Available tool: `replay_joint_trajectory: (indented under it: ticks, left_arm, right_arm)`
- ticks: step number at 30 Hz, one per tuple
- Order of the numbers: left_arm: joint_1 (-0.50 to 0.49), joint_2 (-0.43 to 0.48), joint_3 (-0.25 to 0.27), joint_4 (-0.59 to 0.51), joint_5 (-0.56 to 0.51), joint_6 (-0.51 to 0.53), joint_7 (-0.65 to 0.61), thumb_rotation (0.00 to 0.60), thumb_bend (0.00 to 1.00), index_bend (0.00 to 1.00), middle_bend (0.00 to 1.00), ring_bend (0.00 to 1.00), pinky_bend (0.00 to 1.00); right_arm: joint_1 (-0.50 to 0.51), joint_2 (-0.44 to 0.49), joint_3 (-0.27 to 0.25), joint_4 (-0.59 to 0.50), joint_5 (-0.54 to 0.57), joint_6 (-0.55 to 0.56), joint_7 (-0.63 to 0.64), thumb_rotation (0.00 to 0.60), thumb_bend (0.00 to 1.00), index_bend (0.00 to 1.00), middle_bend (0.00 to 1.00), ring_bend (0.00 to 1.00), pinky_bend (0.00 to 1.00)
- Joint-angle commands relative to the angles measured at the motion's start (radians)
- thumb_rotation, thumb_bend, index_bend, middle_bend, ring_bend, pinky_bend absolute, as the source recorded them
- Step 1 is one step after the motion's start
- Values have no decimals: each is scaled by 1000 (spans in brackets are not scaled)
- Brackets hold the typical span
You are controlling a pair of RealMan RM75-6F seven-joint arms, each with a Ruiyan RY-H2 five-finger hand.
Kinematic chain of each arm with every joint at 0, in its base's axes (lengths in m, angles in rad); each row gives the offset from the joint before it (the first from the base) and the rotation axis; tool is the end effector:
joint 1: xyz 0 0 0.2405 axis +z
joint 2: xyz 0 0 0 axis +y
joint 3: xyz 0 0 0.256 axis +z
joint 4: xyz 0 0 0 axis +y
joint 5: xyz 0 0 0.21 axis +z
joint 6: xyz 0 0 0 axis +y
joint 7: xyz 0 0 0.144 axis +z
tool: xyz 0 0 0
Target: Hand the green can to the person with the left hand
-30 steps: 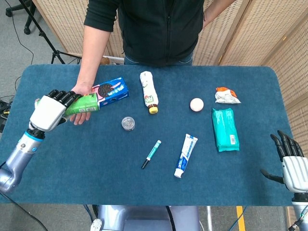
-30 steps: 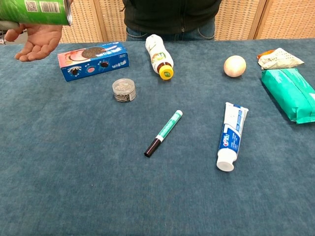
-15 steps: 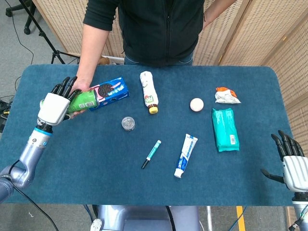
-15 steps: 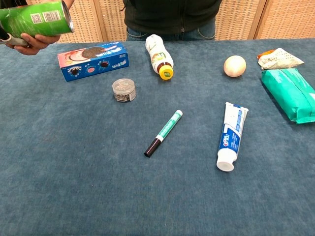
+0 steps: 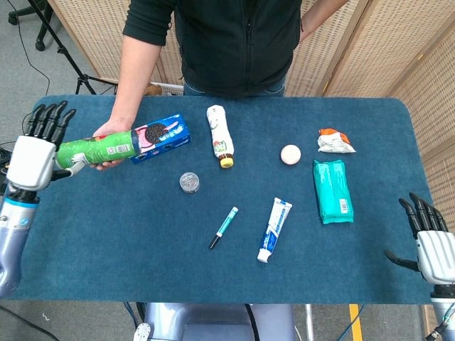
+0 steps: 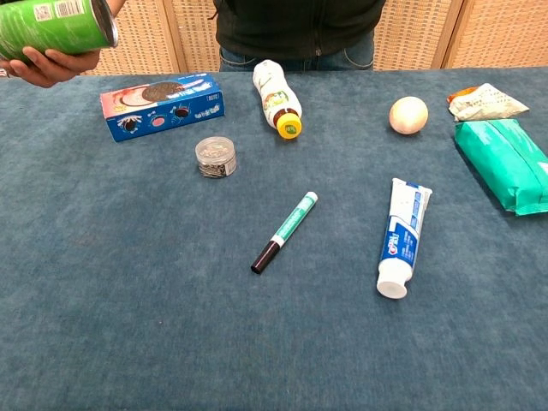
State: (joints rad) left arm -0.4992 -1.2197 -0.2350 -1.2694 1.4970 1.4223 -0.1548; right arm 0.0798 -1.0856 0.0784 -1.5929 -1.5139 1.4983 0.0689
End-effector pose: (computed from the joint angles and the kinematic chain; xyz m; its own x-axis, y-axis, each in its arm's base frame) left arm -0.2395 0.3457 0.1878 0.3605 -0.3081 0.8804 0.8363 -0.3113 -0.4514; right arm -0.3129 -0.1858 0.1769 0.3784 0.0401 0.9248 -0.9251 -0.0194 0.3793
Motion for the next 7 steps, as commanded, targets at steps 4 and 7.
replay_joint_trajectory:
  ticks: [4,7]
  left_arm:
    - [163,148,45,-216,-88,54,-64,600,0,0,0,0,0]
    - [252,186,101,-307,-175,33,-25,600,0,0,0,0,0]
  right_arm:
    - [-2,3,-1,-4,-6,7,1,600,0,2,0,0,84]
    - [-4,5,-1,-8,-12,15,2,600,0,2,0,0,84]
